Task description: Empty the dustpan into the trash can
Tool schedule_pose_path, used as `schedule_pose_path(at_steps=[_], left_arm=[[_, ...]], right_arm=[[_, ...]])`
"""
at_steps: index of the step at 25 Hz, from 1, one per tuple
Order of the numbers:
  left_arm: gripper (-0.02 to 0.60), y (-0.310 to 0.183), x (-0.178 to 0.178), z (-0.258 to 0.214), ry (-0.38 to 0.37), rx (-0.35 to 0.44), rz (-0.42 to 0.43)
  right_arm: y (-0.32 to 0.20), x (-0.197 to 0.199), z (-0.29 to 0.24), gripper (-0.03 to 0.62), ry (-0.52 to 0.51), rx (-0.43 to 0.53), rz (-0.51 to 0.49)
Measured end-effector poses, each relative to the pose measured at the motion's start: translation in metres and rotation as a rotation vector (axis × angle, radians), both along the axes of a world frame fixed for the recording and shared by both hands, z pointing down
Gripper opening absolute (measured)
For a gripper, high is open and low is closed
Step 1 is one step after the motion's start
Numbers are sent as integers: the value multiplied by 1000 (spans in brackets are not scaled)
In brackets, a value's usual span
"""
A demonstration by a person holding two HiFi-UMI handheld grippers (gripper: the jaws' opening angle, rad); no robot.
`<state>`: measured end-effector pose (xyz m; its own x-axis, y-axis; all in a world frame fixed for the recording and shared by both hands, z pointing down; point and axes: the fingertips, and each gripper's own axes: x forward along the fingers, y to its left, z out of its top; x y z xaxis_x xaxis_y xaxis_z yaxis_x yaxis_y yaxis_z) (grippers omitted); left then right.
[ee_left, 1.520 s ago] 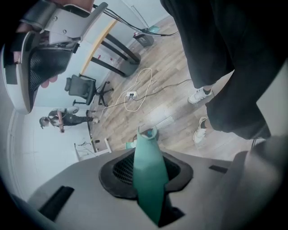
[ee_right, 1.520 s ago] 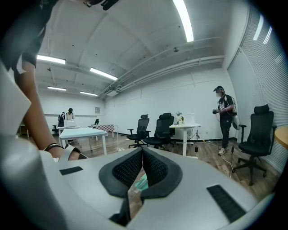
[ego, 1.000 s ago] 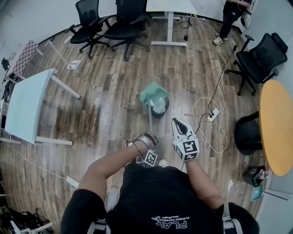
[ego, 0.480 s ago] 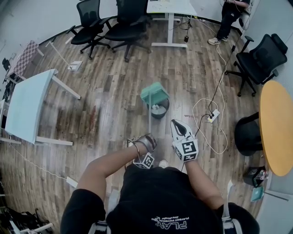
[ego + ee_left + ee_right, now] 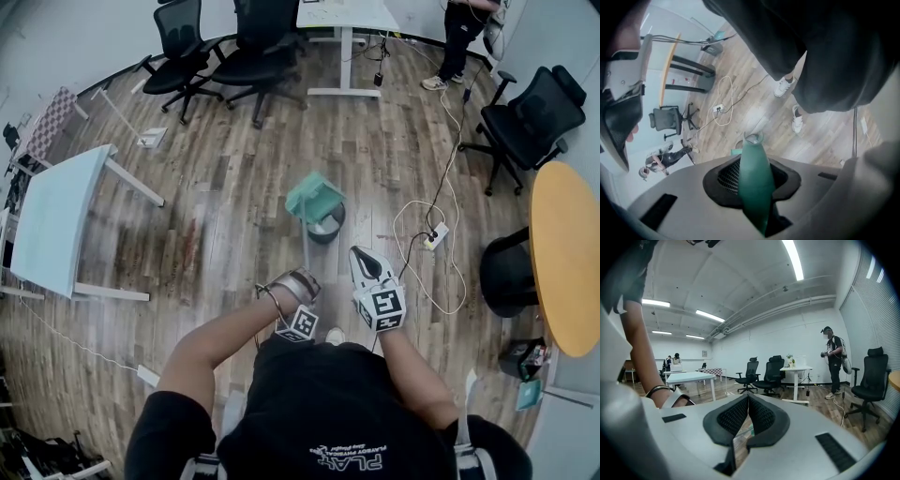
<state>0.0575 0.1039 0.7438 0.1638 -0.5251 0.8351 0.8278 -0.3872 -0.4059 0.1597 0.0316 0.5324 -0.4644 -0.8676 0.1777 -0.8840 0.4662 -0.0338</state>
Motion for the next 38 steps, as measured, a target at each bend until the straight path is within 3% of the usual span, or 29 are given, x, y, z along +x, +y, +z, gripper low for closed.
schedule_pose_path(at_steps=[8,15,24,34,38], left_arm=[[107,-22,6,-29,165,-77,-194],[106,-48,14,-64,392,-161,-412],[106,-89,-11,-91,568,-188,-623],[106,-146,-51,-133,912,-261,-930],[106,-169,-69,-145,1035,-253,-1046]], right_arm=[[3,-6,0,23,-3,-6,-5],[2,-4,6,23,-7,-32,9],[-10,-20,10,23,-19,-44,5],[-42,-43,8,23,-20,-47,-7],[-57,-54,4,23,-11,-44,-17]])
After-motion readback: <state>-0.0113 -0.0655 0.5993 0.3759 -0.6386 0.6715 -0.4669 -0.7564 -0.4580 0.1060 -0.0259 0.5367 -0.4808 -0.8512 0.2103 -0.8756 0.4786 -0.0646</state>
